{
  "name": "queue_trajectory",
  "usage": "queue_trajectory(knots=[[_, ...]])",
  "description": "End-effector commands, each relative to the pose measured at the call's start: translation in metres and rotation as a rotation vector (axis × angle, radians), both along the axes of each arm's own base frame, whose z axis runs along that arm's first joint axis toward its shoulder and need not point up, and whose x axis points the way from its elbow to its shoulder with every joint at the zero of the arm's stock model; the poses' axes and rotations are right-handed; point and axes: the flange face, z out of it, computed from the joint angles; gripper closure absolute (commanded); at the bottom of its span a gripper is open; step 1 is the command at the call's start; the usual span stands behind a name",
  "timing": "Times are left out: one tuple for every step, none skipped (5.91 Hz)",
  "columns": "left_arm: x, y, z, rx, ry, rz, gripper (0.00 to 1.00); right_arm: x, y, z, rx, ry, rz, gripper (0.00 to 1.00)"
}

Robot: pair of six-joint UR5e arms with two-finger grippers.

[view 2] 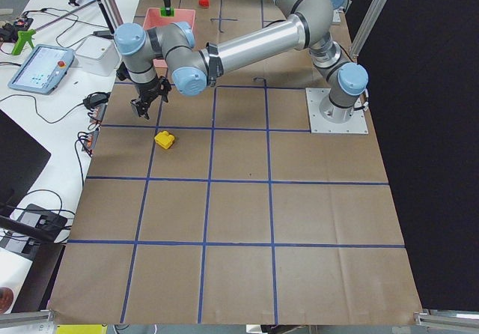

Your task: Put all blocks into box

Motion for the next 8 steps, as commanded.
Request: queue_trajectory(knots=[[0.005, -0.022, -0.066, 0.022, 0.012, -0.003, 0.01, 0.0, -0.001, -0.003, 0.004, 0.001, -0.004, 0.0], [0.005, -0.029, -0.088, 0.021, 0.012, -0.006, 0.01, -0.003, 0.001, 0.005, -0.009, 0.019, -0.005, 0.0], [0.006, -0.037, -0.12, 0.024, 0.015, -0.009, 0.01, -0.005, 0.007, 0.014, 0.006, 0.037, -0.008, 0.0], [0.003, -0.042, -0.145, 0.012, 0.046, -0.008, 0.01, -0.018, 0.02, 0.029, 0.015, 0.14, -0.012, 0.01], [0.001, -0.039, -0.165, 0.008, 0.064, -0.006, 0.01, -0.035, 0.029, 0.035, 0.062, 0.216, 0.004, 0.01], [-0.001, -0.031, -0.178, 0.008, 0.065, -0.006, 0.01, -0.053, 0.03, 0.049, 0.01, 0.306, 0.086, 0.04], [-0.005, -0.022, -0.187, 0.014, 0.068, -0.008, 0.01, -0.069, 0.041, 0.044, 0.011, 0.3, 0.084, 0.04], [-0.006, -0.016, -0.196, 0.024, 0.072, -0.009, 0.01, -0.096, 0.064, 0.05, -0.063, 0.285, 0.033, 0.04]])
